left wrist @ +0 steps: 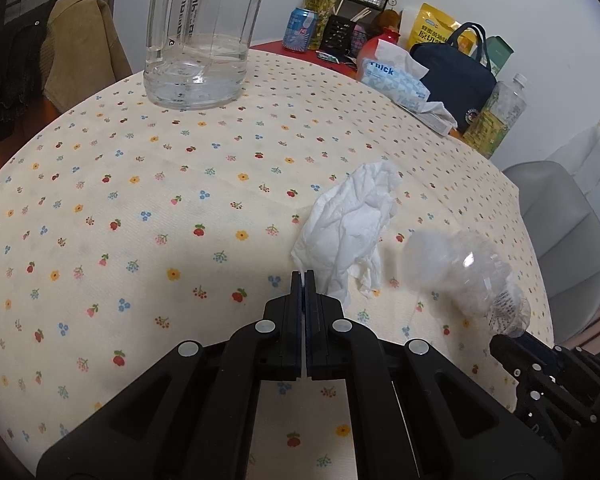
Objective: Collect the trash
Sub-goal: 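Lower the right tool onto the crushed plastic bottle and close on it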
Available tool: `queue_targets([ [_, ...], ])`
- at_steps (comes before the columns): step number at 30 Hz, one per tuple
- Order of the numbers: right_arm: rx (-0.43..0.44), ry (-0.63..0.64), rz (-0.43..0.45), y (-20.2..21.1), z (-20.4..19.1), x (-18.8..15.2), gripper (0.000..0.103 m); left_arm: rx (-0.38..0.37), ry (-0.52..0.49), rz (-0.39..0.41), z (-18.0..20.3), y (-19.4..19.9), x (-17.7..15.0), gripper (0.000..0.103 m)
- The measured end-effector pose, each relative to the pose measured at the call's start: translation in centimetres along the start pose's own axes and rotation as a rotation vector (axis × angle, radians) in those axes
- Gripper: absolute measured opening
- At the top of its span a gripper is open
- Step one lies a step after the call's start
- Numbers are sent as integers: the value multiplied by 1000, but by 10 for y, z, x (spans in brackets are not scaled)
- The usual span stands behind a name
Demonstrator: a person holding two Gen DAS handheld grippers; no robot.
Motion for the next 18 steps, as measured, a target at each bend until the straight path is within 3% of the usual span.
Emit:
queue_targets([
  [8,20,-24,28,24,5,-9,12,-14,-27,20,16,16,-2,2],
  [18,5,-96,72,59,41,-29,11,-35,-82,50,46,40,-9,2],
])
Point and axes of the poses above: each gripper's, at about its wrist camera, not at the fingertips, and y roughly against the way its jaws point, z to its right, x to its top, the point moved 10 cm from there along -y, roughly the way its jaws point, and after that the axes turned 6 degrees about -y, right-handed, at the moved point
